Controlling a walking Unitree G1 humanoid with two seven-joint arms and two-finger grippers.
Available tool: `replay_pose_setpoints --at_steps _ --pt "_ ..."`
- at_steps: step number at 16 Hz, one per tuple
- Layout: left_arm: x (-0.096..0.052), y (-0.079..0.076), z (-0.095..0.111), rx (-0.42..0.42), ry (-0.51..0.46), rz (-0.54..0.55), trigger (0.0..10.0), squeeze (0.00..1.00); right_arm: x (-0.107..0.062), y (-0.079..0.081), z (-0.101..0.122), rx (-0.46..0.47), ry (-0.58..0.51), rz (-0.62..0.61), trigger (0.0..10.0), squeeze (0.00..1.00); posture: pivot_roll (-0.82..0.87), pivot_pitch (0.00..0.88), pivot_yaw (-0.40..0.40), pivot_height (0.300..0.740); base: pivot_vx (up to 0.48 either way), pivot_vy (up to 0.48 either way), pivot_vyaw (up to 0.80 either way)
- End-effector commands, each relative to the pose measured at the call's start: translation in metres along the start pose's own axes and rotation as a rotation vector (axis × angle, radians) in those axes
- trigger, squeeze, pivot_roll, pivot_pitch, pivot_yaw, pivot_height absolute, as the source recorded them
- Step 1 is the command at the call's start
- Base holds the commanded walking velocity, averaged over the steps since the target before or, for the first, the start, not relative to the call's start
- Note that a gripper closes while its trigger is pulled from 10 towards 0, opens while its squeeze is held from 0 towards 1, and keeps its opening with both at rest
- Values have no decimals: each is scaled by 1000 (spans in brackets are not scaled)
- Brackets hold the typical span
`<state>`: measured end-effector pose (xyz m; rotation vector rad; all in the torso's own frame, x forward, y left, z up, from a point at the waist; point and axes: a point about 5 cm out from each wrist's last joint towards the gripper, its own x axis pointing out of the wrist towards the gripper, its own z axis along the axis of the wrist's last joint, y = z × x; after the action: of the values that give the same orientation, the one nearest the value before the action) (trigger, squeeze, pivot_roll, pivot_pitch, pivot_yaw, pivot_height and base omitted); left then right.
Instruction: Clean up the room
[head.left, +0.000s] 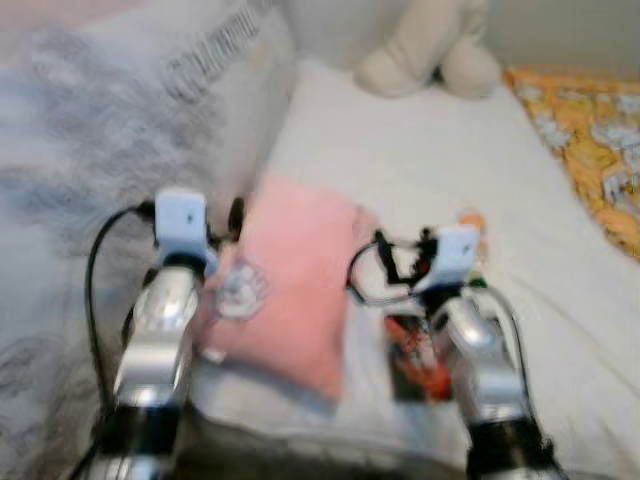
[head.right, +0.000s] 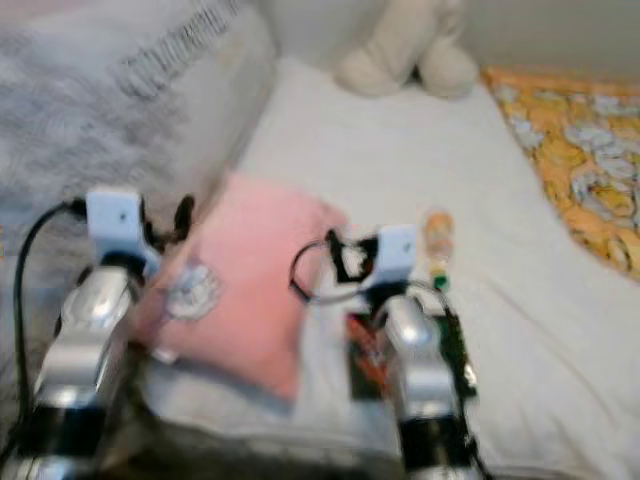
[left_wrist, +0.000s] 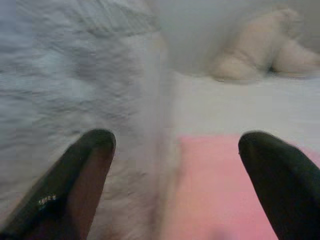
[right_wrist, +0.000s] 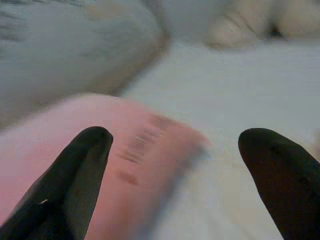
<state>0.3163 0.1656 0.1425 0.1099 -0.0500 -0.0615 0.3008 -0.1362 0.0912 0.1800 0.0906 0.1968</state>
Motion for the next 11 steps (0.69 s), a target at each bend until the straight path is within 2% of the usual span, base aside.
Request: replay_pose_setpoints --at_steps 1,3,6,8,10,11 --pt "1 13 -16 4 80 3 10000 0 0 1 -8 59 41 -1 10000 0 -39 0 -22 740 0 0 0" --pt "8 31 -34 36 174 -2 10000 0 3 1 -24 140 127 7 10000 0 -52 0 -4 740 0 0 0" --pt "17 48 -43 57 241 21 10000 0 9 -3 -39 272 213 14 10000 0 -62 0 8 740 0 0 0" --pt "19 54 -48 58 268 32 10000 0 12 -1 -41 306 227 26 10000 0 -64 0 14 740 0 0 0" --pt "22 54 -56 -4 308 -1 10000 0 18 6 -49 370 259 40 10000 0 -73 0 26 740 0 0 0" --pt "23 48 -60 -44 328 -34 10000 0 21 12 -53 401 279 48 10000 0 -72 0 25 740 0 0 0"
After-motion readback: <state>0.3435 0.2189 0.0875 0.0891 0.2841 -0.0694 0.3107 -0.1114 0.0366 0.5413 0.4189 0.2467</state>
